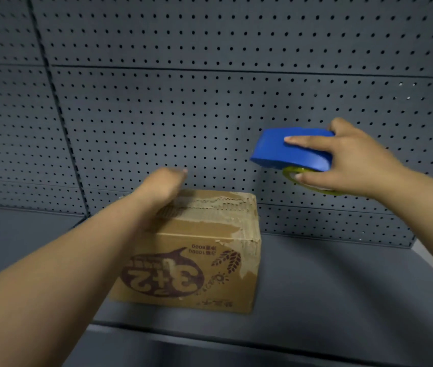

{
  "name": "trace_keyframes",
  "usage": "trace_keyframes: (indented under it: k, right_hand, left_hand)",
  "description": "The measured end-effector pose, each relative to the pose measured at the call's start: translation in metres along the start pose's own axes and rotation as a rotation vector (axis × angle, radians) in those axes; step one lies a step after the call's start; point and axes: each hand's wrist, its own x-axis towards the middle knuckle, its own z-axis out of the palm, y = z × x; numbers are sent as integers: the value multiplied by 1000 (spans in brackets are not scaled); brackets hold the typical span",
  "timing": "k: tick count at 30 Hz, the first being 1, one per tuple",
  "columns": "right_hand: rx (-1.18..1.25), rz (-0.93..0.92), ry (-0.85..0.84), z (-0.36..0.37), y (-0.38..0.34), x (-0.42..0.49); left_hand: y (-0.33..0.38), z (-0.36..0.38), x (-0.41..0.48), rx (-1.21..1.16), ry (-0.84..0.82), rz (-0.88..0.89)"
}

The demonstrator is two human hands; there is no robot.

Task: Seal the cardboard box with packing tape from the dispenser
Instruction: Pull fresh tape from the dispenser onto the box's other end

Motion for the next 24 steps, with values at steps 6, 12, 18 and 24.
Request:
trace_keyframes:
  k: [6,12,18,24]
  right_hand:
    - [126,-35,131,8,-43,8]
    - [172,-75,165,20,-89,26]
    - [217,-94,304,36,-137,50]
    - [189,-61,393,48,-191,65]
  left_hand:
    - [-45,-24,-2,365,-95,-194]
    - [-64,-41,7,56,-215,-215]
    - [-71,-82,41,-251,-119,-136]
    - [-61,-135,78,-1025,-353,135]
